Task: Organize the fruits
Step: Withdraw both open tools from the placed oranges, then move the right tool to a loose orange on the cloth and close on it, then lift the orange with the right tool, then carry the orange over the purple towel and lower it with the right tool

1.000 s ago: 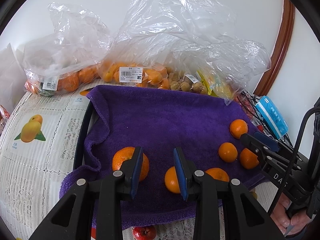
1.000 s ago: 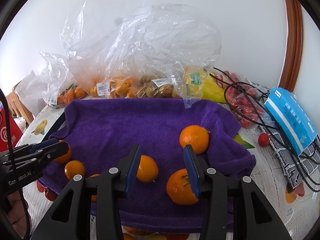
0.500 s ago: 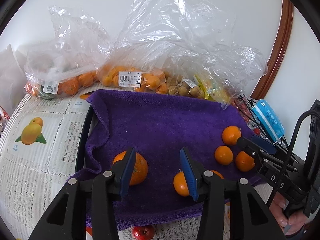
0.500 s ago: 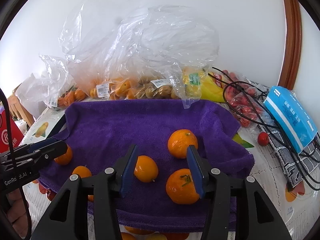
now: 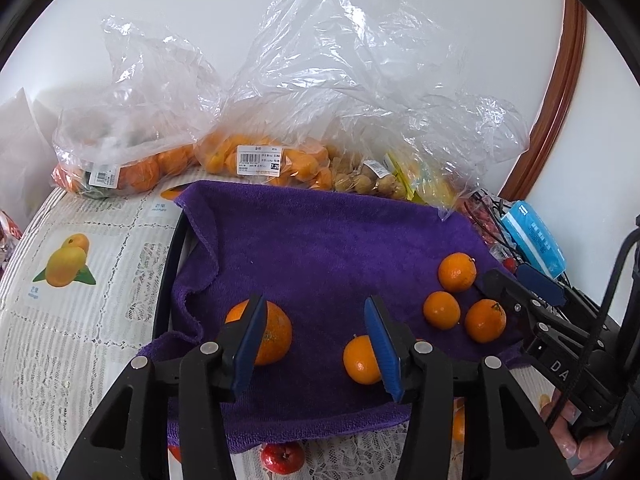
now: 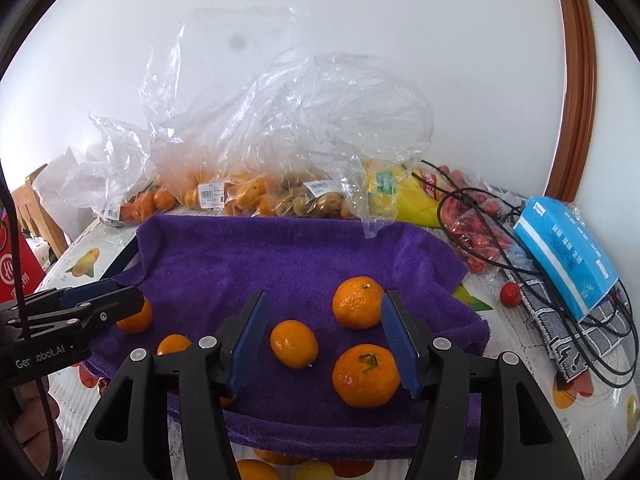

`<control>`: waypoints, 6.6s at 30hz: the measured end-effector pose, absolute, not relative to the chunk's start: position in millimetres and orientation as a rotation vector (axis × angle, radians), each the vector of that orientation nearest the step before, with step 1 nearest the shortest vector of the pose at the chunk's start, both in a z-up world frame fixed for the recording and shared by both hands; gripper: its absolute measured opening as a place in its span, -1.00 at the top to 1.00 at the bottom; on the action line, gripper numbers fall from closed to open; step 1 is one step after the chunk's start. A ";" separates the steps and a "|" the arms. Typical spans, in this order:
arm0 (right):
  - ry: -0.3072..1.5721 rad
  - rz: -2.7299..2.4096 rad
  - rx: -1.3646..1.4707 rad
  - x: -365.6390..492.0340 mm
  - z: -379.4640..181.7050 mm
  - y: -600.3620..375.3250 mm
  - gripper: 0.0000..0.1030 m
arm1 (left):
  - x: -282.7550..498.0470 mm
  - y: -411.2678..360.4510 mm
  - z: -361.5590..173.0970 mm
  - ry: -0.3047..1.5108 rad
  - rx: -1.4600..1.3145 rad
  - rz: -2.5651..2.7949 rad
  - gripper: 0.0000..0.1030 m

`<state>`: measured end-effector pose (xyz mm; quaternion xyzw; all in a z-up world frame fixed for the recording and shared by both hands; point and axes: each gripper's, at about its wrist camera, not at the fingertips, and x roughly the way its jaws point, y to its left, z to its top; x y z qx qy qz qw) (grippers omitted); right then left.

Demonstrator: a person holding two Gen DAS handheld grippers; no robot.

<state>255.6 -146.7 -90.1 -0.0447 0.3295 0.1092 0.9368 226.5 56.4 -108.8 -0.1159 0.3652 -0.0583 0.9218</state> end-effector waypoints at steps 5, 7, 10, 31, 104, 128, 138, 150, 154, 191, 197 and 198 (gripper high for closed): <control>0.689 0.236 -0.078 242.8 -84.2 -148.2 -0.18 | 217.7 56.5 -106.7 0.739 -0.225 -0.108 0.06; 0.692 0.235 -0.064 236.8 -81.4 -150.5 -0.21 | 212.2 57.0 -106.7 0.735 -0.224 -0.109 0.06; 0.689 0.235 -0.038 226.0 -77.4 -154.8 -0.24 | 204.4 56.7 -106.4 0.726 -0.217 -0.117 0.06; 0.812 0.184 -0.042 175.5 -96.9 -164.0 -0.31 | 178.7 66.3 -105.7 0.713 -0.246 -0.146 0.06; 0.752 0.077 -0.033 126.0 -84.8 -237.1 0.32 | 140.8 -19.5 -119.6 0.825 -0.188 -0.338 -0.11; 0.766 0.074 0.015 115.7 -96.2 -268.9 0.32 | 147.4 -74.7 -141.2 0.900 -0.102 -0.309 0.40; 0.766 0.102 -0.003 122.8 -95.5 -246.1 0.32 | 142.9 -34.1 -125.7 0.859 -0.149 -0.265 0.40; 0.751 0.126 0.015 154.4 -84.2 -219.7 0.32 | 158.0 20.1 -106.7 0.801 -0.192 -0.187 0.40; 0.735 0.134 0.023 168.8 -74.8 -211.6 0.32 | 167.2 32.3 -95.1 0.771 -0.187 -0.170 0.40; 0.707 0.212 -0.078 267.7 -95.9 -137.2 0.32 | 229.8 104.3 -99.1 0.728 -0.271 -0.028 0.40; 0.710 0.227 -0.089 264.4 -98.9 -135.2 0.32 | 231.3 100.1 -102.7 0.734 -0.273 -0.037 0.40; 0.713 0.231 -0.086 264.4 -99.3 -134.9 0.32 | 231.6 99.1 -103.6 0.736 -0.272 -0.038 0.40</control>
